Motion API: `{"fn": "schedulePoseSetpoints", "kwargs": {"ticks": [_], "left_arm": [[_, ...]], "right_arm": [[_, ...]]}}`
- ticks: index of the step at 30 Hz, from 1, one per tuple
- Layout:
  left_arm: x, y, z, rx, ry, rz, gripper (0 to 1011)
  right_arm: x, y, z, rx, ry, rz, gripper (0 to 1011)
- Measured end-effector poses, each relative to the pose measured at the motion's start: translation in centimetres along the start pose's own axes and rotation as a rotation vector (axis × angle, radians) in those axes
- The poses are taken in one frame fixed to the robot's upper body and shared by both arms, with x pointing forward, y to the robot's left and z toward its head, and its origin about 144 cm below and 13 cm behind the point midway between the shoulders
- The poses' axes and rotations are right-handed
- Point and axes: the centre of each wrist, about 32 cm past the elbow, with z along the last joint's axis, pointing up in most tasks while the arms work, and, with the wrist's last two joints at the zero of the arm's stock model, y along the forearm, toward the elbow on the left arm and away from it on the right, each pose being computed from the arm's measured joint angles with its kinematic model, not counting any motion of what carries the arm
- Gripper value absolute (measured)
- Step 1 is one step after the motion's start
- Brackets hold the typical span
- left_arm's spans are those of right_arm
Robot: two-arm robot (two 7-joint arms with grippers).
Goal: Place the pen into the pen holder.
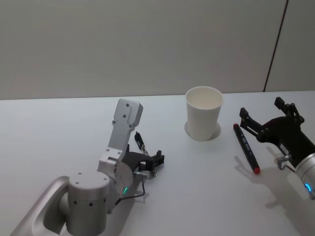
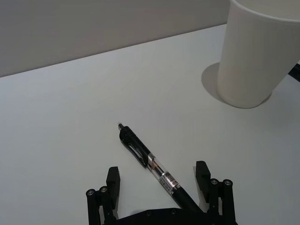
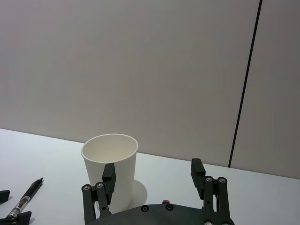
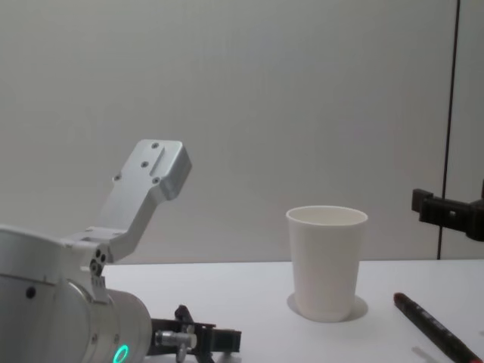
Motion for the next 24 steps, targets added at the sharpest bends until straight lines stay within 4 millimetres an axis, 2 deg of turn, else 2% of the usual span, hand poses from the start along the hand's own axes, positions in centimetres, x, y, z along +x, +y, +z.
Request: {"fn": "schedulePoseSetpoints", "kwargs": {"ticks": [8,12,24], "left_arm": [[-0.13,0.03,0.01,0.01,0.004,0.003,1001],[-0.17,0.06,0.02,0.013,0.005,0.005,937],[-0.25,0.08,0.02,0.019,0.007,0.005,868]], "right_arm": [[0.0,0.0,0.0,0.0,0.0,0.0,1009],[0.0,0.0,0.0,0.0,0.0,0.0,1008],[0.0,0.0,0.0,0.0,0.0,0.0,1008]]}}
